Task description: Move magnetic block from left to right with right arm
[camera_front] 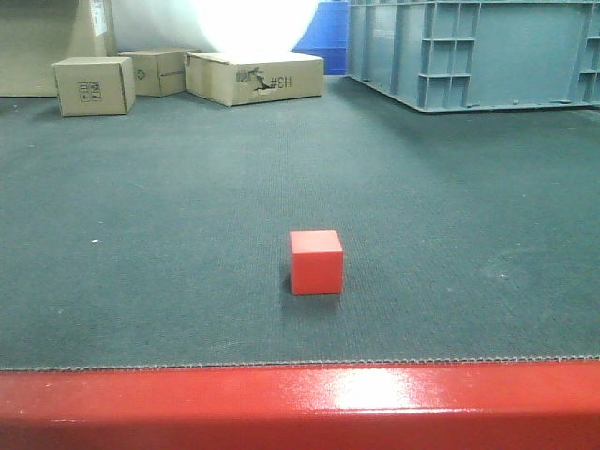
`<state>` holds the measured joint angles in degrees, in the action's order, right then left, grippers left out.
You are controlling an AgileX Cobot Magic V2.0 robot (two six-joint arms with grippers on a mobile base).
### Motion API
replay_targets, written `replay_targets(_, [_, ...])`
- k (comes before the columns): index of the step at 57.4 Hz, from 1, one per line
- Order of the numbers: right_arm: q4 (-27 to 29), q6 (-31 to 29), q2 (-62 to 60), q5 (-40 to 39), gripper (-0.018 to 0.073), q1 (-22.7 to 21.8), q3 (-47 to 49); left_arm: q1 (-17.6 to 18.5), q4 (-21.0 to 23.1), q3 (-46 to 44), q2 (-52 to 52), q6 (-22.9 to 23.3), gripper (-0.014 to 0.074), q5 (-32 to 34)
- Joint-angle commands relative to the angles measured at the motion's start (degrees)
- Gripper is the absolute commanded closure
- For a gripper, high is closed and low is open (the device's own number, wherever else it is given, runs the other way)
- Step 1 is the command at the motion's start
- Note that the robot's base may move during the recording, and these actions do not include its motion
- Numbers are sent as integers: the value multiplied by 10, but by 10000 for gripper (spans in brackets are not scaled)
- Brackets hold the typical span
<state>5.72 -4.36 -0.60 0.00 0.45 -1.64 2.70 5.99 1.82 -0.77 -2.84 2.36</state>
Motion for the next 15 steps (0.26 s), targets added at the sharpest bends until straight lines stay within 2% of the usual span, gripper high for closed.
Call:
replay_targets(1, [0, -5, -12, -54, 525, -3, -1, 4, 3, 1, -4, -1, 722, 52])
replay_targets(15, [0, -5, -12, -54, 525, -3, -1, 4, 3, 1, -4, -1, 722, 52])
